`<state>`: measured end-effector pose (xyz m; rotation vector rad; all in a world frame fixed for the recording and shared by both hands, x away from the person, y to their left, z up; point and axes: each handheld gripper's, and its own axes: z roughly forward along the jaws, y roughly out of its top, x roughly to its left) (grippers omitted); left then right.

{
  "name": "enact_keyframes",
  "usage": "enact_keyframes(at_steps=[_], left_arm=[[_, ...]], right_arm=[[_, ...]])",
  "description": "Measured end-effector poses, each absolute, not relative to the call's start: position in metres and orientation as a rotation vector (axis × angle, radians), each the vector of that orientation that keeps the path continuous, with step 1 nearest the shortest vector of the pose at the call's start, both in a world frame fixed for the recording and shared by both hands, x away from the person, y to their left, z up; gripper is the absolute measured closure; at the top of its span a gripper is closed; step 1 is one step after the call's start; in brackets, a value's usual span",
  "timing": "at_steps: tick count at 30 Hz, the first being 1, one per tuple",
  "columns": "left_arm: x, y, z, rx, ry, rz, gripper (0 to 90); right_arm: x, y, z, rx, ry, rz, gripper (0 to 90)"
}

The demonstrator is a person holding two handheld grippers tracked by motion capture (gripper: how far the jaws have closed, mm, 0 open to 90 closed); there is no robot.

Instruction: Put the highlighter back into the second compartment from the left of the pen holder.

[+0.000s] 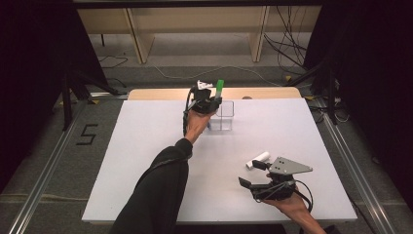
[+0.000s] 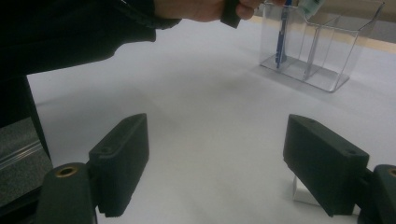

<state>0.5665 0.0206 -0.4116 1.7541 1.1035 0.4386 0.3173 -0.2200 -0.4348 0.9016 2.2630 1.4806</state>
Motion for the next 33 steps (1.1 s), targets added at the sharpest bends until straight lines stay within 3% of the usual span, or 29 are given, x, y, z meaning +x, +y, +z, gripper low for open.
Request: enact_keyframes(at_steps=[11,17,19,24,33], left_arm=[[0.567,0.020,-0.414,1.781,1.129,0.420,74.8],[0.562,0.021,-0.406,1.789,1.132,0.427,51.8],[0.559,0.021,-0.402,1.795,1.129,0.441,39.0],[0.554,0.023,-0.392,1.814,1.125,0.431,27.7],[0.538,0.040,-0.383,1.823,1.126,0.371,23.0]], right_arm=[[0.319,-0.219,-0.436,0.886,2.265,1.492,23.5],[0.319,-0.219,-0.436,0.892,2.269,1.488,23.5],[0.318,-0.218,-0.436,0.899,2.270,1.489,23.4],[0.318,-0.218,-0.437,0.901,2.274,1.481,23.4],[0.320,-0.219,-0.436,0.907,2.264,1.481,22.9]])
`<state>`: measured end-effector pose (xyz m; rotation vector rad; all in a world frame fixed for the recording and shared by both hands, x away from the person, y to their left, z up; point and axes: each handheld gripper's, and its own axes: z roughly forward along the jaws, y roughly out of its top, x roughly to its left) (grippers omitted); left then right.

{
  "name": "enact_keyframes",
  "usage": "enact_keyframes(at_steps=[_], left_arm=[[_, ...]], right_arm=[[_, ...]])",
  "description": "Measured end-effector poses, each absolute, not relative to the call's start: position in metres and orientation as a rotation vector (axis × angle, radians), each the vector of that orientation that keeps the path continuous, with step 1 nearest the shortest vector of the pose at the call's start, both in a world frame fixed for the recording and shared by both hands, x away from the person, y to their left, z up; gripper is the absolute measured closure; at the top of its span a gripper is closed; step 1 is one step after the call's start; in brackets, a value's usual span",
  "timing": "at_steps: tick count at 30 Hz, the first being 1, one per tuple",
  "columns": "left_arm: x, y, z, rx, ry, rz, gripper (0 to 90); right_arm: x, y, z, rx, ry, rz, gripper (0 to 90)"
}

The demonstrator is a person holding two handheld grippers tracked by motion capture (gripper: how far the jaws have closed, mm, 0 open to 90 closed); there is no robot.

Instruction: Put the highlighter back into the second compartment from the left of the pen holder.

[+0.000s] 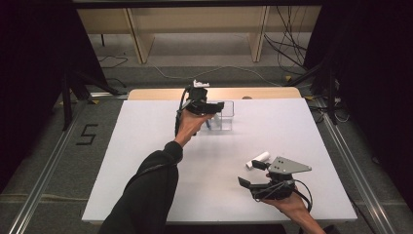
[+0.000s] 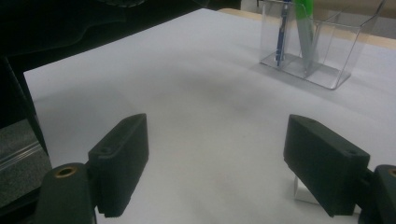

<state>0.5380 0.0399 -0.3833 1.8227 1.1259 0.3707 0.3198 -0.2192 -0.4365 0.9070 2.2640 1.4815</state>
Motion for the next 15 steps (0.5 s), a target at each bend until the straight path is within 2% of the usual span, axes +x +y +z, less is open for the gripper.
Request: enact_keyframes(at_steps=[15], left_arm=[[0.496,0.070,-0.376,1.820,1.069,0.280,17.8]], right_arm=[[0.324,-0.228,-0.434,0.911,2.240,1.438,21.7]])
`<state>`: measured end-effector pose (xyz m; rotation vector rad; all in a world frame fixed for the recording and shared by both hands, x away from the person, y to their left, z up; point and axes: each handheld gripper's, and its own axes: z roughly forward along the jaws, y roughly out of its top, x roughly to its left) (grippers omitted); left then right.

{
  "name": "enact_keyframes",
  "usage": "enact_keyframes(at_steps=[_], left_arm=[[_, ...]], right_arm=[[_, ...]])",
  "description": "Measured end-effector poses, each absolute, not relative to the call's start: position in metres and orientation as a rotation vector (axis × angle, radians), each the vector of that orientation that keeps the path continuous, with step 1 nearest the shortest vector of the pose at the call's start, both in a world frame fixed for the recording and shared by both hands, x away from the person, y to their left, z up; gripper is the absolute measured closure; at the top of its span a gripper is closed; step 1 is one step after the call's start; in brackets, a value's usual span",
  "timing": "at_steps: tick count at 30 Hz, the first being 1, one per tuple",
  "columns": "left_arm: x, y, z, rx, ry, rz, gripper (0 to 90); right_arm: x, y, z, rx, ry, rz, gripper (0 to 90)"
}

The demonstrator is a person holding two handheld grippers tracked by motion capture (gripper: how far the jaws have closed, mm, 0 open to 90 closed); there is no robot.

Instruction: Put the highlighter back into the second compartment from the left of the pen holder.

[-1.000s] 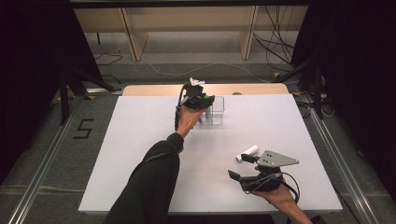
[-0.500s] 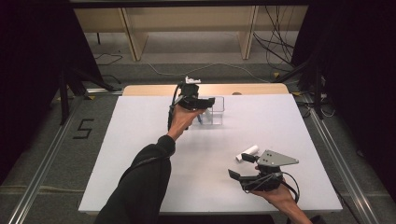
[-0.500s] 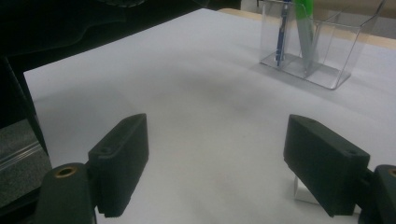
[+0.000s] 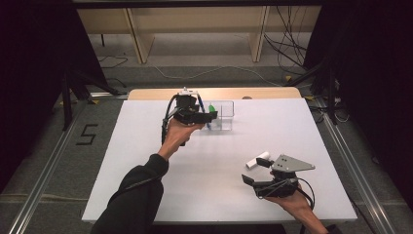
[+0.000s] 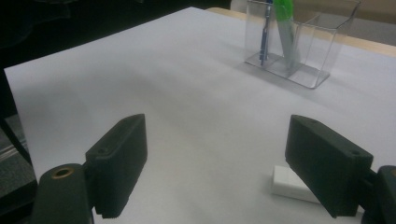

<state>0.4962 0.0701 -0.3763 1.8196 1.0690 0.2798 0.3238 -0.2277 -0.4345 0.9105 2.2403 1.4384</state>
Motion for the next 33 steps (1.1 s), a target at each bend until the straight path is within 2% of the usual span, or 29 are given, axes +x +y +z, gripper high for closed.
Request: enact_keyframes(at_steps=[15,33], left_arm=[[0.459,0.101,-0.388,1.819,1.027,0.256,16.4],[0.424,0.116,-0.403,1.896,0.992,0.249,15.4]], right_arm=[[0.332,-0.243,-0.435,0.950,2.227,1.378,21.2],[0.337,-0.254,-0.433,0.944,2.234,1.316,20.1]])
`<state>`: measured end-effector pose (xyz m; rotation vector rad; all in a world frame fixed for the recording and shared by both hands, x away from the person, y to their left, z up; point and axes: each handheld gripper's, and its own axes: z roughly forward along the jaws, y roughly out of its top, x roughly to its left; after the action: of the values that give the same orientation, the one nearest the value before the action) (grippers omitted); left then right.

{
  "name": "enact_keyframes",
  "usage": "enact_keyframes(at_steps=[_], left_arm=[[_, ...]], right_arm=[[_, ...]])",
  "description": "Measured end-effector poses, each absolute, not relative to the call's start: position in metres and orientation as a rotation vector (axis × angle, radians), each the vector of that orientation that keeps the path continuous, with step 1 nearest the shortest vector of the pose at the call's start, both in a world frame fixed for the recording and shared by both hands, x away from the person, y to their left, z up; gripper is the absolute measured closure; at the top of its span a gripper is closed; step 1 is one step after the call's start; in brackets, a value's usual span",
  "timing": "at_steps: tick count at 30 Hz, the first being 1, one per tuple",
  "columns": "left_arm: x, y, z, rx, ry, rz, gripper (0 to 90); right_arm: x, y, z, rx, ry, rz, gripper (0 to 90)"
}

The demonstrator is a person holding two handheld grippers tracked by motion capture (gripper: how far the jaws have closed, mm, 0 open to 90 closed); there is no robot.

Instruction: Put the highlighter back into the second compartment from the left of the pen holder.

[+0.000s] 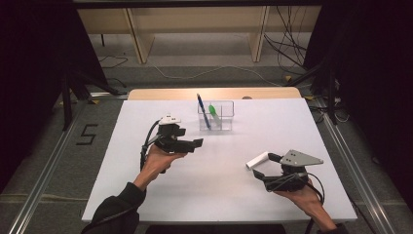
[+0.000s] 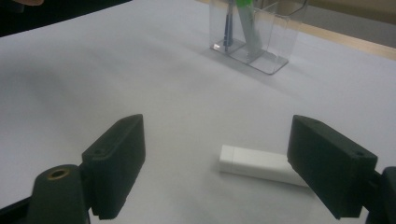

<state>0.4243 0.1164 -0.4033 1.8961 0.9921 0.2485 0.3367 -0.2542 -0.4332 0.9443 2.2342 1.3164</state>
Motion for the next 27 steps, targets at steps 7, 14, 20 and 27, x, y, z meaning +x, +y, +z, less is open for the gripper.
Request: enact_keyframes(at_steps=[7,14,20,27], left_arm=[[0.408,0.126,-0.408,1.863,0.974,0.253,15.3],[0.390,0.131,-0.416,1.852,0.945,0.272,15.1],[0.377,0.137,-0.417,1.828,0.908,0.264,15.0],[0.372,0.138,-0.419,1.848,0.896,0.285,15.0]], right_arm=[[0.340,-0.255,-0.435,0.909,2.274,1.260,19.9],[0.343,-0.256,-0.438,0.863,2.334,1.182,19.9],[0.349,-0.257,-0.440,0.848,2.372,1.140,19.9],[0.353,-0.259,-0.439,0.811,2.404,1.083,19.9]])
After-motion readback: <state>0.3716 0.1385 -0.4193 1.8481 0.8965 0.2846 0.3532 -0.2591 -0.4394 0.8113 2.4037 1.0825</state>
